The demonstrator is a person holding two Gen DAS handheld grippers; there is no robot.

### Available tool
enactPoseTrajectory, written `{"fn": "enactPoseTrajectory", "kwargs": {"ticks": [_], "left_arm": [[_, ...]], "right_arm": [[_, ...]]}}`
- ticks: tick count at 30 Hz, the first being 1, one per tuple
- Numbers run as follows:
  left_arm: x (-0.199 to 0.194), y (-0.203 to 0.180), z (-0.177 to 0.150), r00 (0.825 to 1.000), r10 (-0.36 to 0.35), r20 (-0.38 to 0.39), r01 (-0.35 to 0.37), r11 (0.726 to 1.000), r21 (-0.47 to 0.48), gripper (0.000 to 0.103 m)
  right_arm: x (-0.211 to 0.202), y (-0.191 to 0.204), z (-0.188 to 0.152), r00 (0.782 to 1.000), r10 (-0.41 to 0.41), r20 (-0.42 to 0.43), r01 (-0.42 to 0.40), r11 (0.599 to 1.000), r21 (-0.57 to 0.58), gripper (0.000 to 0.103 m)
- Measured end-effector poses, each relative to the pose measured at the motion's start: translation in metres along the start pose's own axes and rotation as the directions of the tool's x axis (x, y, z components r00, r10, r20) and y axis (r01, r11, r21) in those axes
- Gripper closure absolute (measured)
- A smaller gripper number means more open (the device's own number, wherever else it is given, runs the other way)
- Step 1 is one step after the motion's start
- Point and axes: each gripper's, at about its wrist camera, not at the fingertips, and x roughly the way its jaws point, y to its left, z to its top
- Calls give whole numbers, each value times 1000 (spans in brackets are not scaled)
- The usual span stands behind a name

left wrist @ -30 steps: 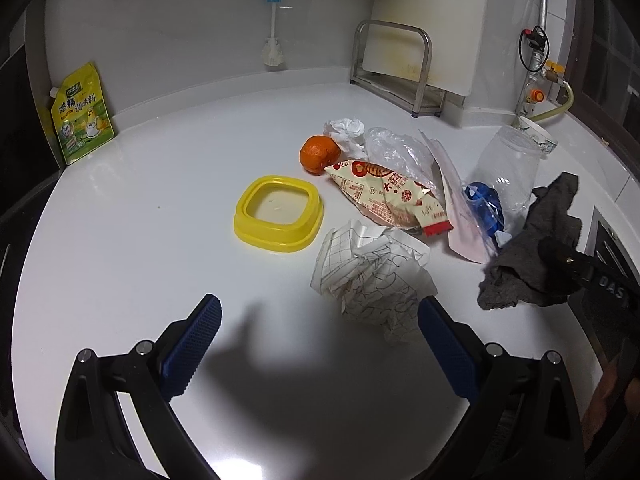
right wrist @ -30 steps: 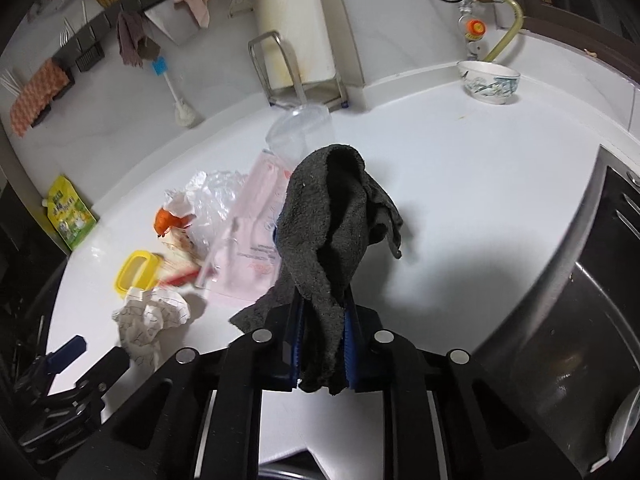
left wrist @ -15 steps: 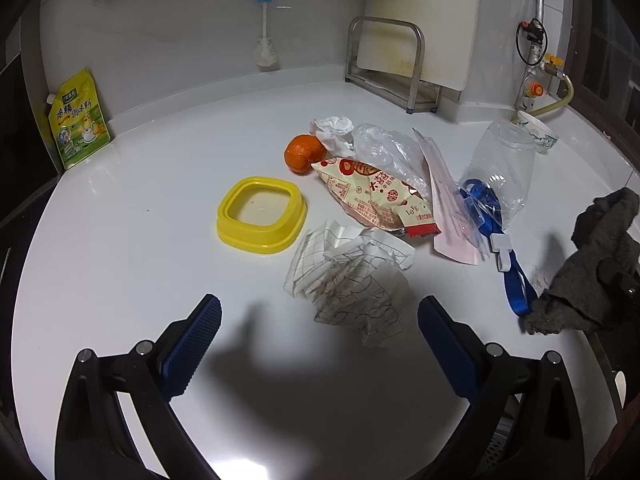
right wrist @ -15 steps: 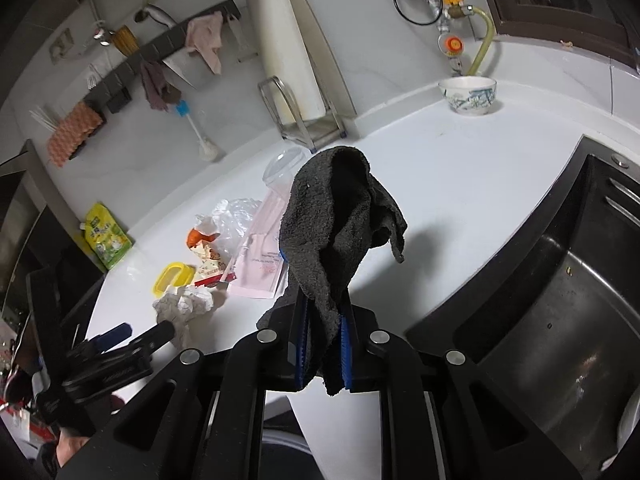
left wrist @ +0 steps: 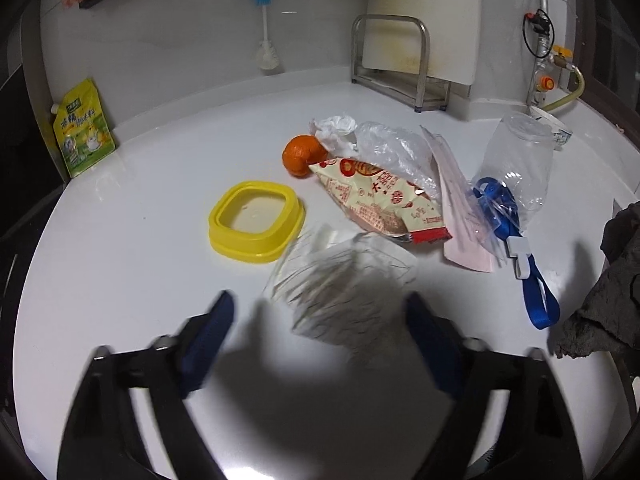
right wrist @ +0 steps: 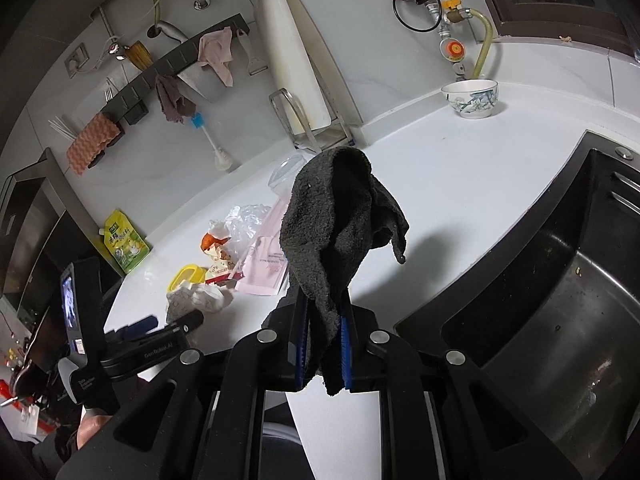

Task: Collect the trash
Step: 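Grasp the crumpled white paper with the left tool while the right tool holds the cloth, then carry paper and cloth over the bin and open both tools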

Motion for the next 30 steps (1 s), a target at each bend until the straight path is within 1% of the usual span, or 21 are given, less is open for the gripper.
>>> {"fn": "enactPoseTrajectory", "kwargs": {"ticks": [1,2,3,5,8,13,18,24,30], "left_arm": [[1,-1,0,1000,-9,-12,9,1000,1,47],[2,-2,1,1000,-19,-23,19,1000,0,55],[3,-2,0,999,-28,-32,28,1000,-2,55],[-2,-1,-1,999,-34,-23,34,999,-1,58],[-12,0,-5,998,-56,-12,56,998,4,59],[-38,3,-14,998,-62,19,62,998,25,59],[-69,6,-30,995,-89,43,87,995,43,59],[-107,5,-57,988,-133,74,127,988,86,59],[-139,0,-93,980,-182,85,170,976,133,59]], "right_arm": [[-1,0,0,1000,1,1,-1,1000,0,90],[-2,0,-1,1000,3,2,-3,1000,0,90],[-3,1,-1,1000,4,6,-4,1000,-1,90],[-6,2,-2,1000,8,10,-8,1000,-1,90],[-12,5,-8,1000,3,10,-3,1000,3,90],[-29,16,-18,1000,5,17,-5,1000,-2,90],[-52,30,-39,1000,5,25,-5,1000,7,90],[-79,46,-75,1000,-13,11,12,1000,16,90],[-105,59,-115,999,-38,-7,38,999,12,90]]}}
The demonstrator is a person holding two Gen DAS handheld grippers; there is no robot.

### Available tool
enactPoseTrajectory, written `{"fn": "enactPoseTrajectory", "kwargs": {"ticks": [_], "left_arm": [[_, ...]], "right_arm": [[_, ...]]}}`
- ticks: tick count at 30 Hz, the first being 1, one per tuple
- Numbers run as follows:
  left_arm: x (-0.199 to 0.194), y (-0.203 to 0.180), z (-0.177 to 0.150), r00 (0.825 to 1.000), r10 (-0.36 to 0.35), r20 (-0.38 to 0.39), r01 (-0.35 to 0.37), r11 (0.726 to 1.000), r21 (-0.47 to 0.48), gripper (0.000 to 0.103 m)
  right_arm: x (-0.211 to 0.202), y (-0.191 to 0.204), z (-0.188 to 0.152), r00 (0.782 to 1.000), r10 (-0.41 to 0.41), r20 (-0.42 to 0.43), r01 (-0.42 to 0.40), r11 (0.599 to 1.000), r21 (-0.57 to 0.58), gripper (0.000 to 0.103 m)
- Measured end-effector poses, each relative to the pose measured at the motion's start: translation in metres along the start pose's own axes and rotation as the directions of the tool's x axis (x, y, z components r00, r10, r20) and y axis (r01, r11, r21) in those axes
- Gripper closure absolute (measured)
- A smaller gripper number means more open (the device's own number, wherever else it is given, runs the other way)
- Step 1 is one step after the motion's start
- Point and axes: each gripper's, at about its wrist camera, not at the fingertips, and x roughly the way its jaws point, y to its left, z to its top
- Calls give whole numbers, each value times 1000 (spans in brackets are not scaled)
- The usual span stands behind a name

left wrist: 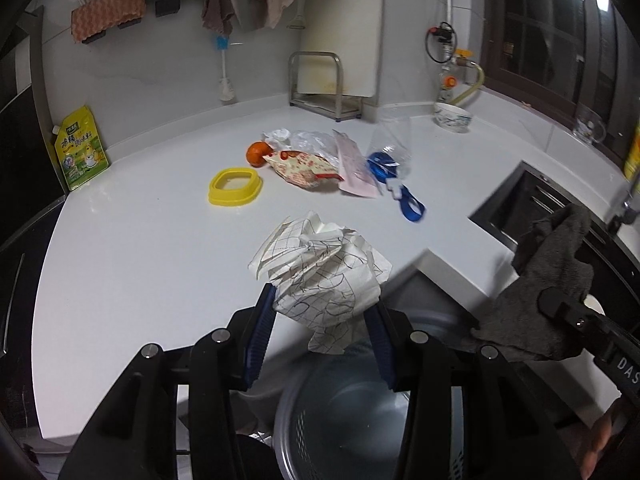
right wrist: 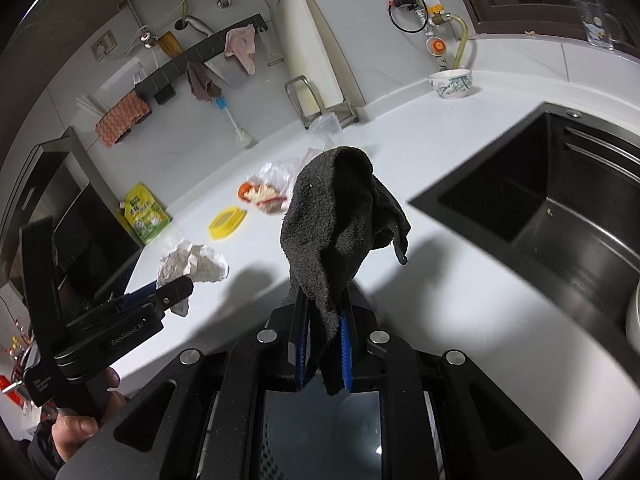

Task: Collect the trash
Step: 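Carry paper and cloth over the bin and open both tools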

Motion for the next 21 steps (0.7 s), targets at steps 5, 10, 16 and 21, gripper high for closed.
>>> {"fn": "enactPoseTrajectory", "kwargs": {"ticks": [5,10,16,21], "left_arm": [[-21,-13,-28,999,-33,6,33,998,48,59],[-32,-26,-49,999,-52,2,51,994,99,59],[-25,-31,-66,994,-94,-57,99,990,99,59],[-19,-31,-74,991,-95,-91,103,991,85,55]], "right_arm": [[-14,7,-31,1000,-19,-22,19,1000,-5,90],[-13,9,-56,997,-35,-67,35,999,0,90],[-10,7,-76,993,-50,-111,51,999,7,90],[-9,1,-84,989,-63,-133,67,998,22,90]]}}
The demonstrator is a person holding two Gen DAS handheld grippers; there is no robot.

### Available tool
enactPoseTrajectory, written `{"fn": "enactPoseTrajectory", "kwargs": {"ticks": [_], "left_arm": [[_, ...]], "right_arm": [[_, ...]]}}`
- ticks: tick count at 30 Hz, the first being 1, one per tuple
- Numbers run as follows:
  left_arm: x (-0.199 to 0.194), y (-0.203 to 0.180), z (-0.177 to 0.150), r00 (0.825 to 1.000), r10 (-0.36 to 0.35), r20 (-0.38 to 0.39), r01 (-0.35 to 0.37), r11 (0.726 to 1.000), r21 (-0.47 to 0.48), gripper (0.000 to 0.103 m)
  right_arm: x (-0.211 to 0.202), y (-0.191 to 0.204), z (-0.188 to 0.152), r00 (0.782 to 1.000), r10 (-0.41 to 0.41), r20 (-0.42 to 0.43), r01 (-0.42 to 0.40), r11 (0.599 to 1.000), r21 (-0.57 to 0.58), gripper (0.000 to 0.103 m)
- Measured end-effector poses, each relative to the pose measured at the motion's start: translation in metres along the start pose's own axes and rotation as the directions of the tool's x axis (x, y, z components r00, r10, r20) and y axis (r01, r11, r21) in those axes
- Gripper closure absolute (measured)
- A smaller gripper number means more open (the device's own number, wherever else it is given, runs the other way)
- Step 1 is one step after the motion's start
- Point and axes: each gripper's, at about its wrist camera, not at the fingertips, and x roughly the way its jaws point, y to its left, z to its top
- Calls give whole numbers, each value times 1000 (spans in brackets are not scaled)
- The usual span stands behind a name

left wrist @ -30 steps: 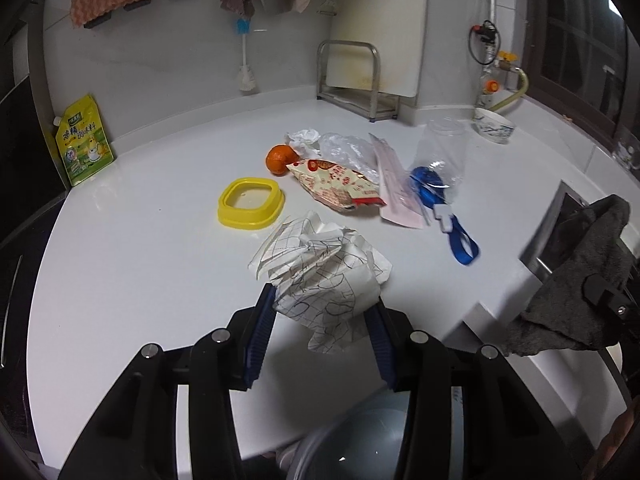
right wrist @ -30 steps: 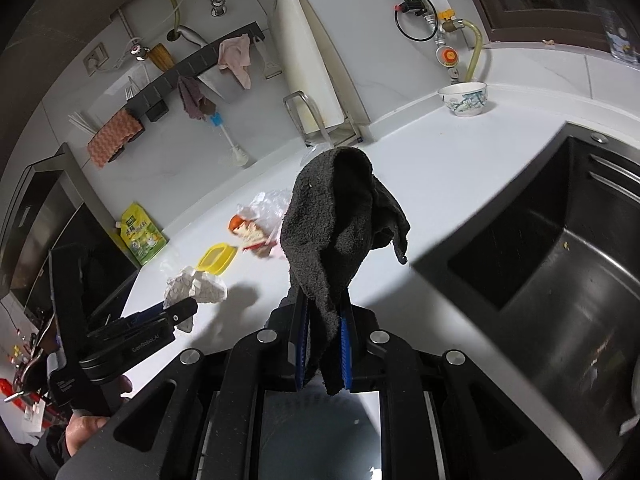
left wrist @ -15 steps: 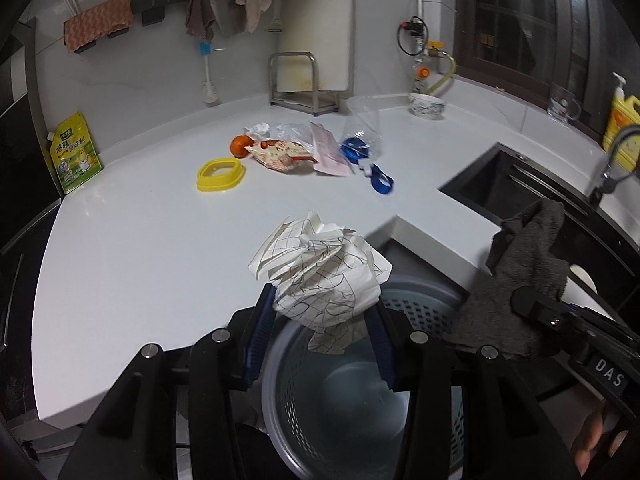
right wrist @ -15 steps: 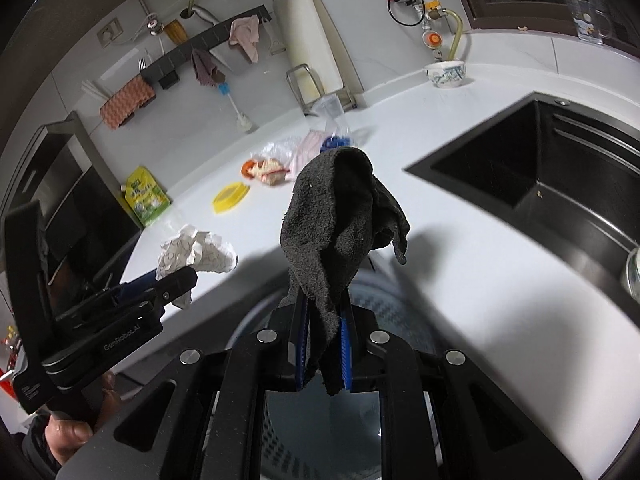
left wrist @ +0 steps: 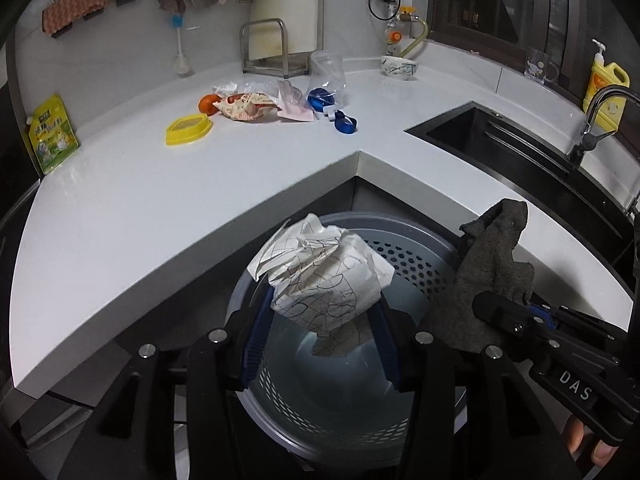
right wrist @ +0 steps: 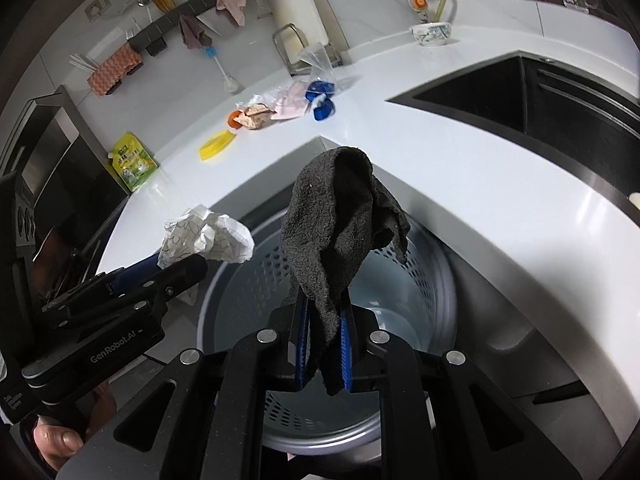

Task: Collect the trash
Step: 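Carry paper and cloth over the bin and open both tools, then reach the right tool to the clear plastic cup and grasp it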

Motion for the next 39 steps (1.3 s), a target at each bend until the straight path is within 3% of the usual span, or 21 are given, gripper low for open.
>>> {"fn": "enactPoseTrajectory", "kwargs": {"ticks": [3,5,7,8,11,39], "left_arm": [[-3,-3,0,1000,14,10,-14,1000,10,49],[-6,-3,0,1000,20,21,-20,1000,12,42],[-8,-3,0,999,27,30,-27,1000,11,38],[-9,-2,1,999,30,32,-30,999,10,36],[-10,0,1,999,38,34,-38,999,0,30],[6,30,15,998,64,14,-63,996,-68,22]], "right_arm": [[1,-2,-2,1000,-3,-6,3,1000,8,90],[0,-4,-2,1000,2,-3,-2,1000,12,81],[-3,-4,-1,1000,4,12,-4,1000,11,62],[-6,-3,-1,1000,-5,28,5,1000,6,61],[-9,-3,0,999,-13,35,13,1000,3,60],[3,1,9,999,-15,44,15,1000,-3,52]]}}
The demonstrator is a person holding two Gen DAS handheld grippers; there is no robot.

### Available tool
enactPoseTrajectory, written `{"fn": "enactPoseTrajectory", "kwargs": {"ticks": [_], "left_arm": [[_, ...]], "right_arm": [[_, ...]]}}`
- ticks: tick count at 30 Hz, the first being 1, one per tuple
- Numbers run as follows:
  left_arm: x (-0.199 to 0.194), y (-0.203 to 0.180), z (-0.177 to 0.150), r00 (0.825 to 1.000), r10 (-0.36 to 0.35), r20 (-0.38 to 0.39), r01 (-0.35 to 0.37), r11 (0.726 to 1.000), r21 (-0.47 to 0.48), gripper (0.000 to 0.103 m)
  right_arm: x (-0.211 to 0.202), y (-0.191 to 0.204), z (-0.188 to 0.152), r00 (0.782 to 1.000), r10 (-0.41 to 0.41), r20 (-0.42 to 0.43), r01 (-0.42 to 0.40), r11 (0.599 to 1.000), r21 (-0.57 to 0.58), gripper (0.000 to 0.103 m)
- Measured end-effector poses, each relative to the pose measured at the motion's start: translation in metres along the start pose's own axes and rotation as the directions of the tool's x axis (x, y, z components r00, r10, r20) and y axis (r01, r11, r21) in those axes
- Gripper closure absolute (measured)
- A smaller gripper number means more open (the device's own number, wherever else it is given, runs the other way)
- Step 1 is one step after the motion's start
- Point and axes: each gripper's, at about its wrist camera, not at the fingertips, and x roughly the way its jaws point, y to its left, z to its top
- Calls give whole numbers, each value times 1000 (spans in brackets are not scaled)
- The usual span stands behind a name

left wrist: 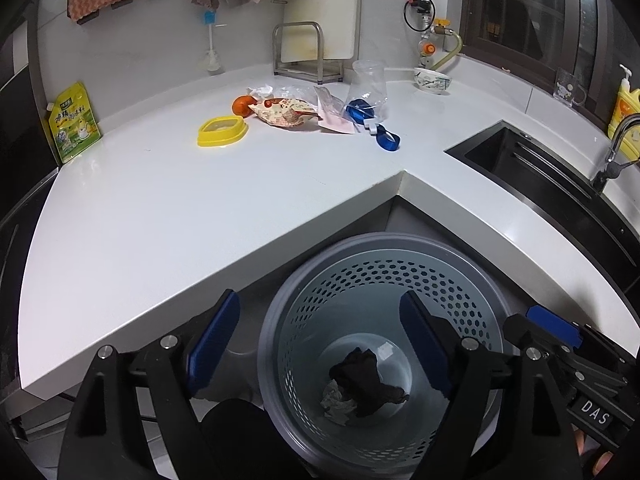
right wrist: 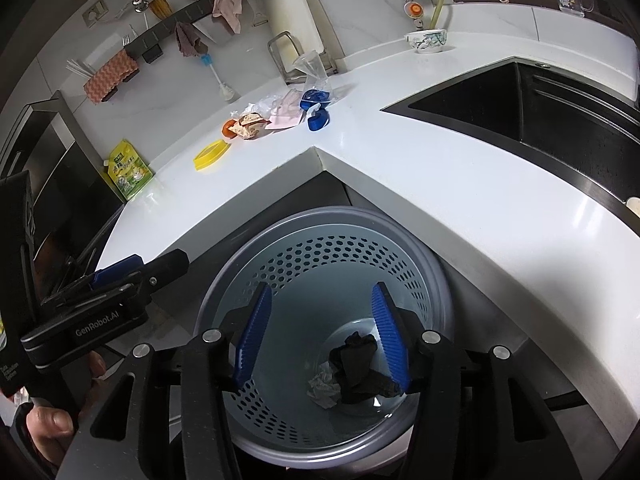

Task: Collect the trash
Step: 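Reach the right tool to the clear plastic cup and grasp it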

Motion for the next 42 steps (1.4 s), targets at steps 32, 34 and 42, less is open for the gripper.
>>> {"fn": "enactPoseTrajectory", "kwargs": {"ticks": [32,34,42], "left_arm": [[105,125,152,985,174,11,-170,971,-171,9],[117,131,158,984,179,-7,-177,969,-170,9],[145,135,174,983,182,-19,-183,972,-145,9]], "right_arm": [[98,10,173,999,15,50,-11,996,-83,41],[108,11,184,999,10,48,-6,996,-92,40],[150,13,225,999,-11,51,17,993,-121,38]]}}
